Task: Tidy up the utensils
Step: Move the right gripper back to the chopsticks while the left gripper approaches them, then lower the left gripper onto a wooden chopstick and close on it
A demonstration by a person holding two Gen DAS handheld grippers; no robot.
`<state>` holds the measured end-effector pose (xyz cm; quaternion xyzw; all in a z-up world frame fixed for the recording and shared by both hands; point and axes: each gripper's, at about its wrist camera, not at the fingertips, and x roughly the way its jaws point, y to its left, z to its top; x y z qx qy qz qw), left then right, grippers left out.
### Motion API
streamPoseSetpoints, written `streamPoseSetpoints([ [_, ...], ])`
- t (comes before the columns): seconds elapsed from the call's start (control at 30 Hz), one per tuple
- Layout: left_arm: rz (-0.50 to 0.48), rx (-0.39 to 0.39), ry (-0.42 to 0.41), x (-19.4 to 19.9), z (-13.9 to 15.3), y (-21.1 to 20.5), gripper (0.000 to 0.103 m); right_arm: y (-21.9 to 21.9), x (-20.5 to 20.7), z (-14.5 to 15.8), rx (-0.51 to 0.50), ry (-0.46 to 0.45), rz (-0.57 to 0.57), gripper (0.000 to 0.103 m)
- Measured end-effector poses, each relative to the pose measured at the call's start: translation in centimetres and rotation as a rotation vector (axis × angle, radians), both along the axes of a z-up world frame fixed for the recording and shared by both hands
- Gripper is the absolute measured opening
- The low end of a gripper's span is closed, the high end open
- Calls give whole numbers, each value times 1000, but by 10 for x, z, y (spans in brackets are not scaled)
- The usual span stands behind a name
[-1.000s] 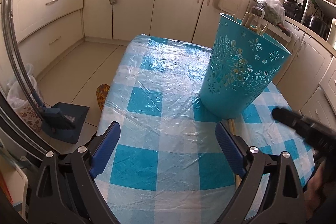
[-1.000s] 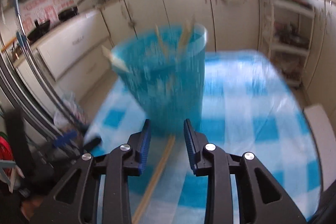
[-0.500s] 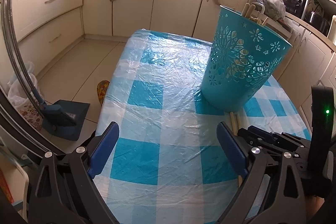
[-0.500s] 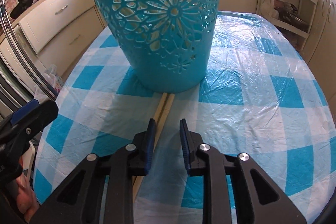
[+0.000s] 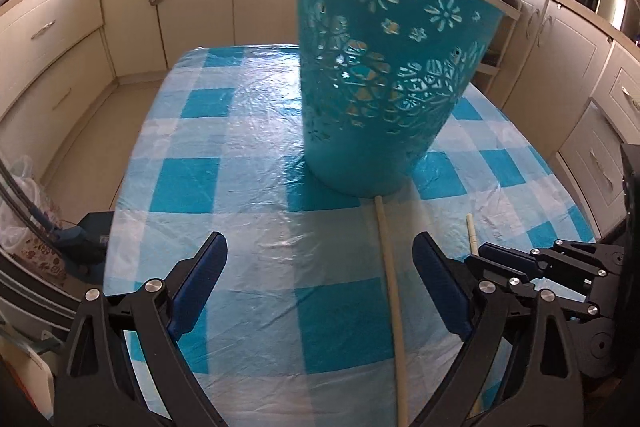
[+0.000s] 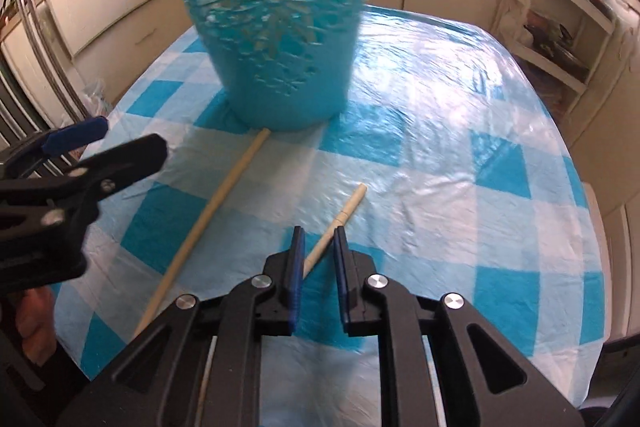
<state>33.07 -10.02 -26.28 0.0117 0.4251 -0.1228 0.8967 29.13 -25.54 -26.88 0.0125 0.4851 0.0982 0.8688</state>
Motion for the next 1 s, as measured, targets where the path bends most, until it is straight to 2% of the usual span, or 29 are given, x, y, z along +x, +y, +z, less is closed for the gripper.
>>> streamPoseSetpoints([
  [0.07,-13,13,15,5,-6,-11,89,-8,0,-1,52,5,-32,15],
  [0.2,-31,40,45,13,-17,-29,71,-15,2,-1,101,1,-58,15],
  [0.27,-36,47,55,15,-22,-33,59,-16,2,-2,107,-3,-59,15],
  [0.3,-37,46,63,17,-25,-34,46,-16,3,-2,108,-5,-58,15],
  [0.33,-29,49,52,16,-27,-33,39,-17,3,-1,107,-7,-57,15],
  [0.37,-29,47,50,17,-27,-32,35,-19,1,-1,106,-9,-55,15],
  [0.43,-24,20,60,16,-27,-27,11,-17,2,-1,97,-17,-49,15],
  [0.53,-2,-18,63,10,-27,-13,7,-11,0,-1,99,-17,-25,15],
  [0.73,6,-41,73,-3,-27,1,7,-6,4,-1,96,-18,-19,15],
  [0.9,-2,9,71,6,-25,-6,9,2,10,-1,100,-21,15,15],
  [1.0,-15,4,72,10,-25,-4,8,6,9,-1,93,-28,34,15],
])
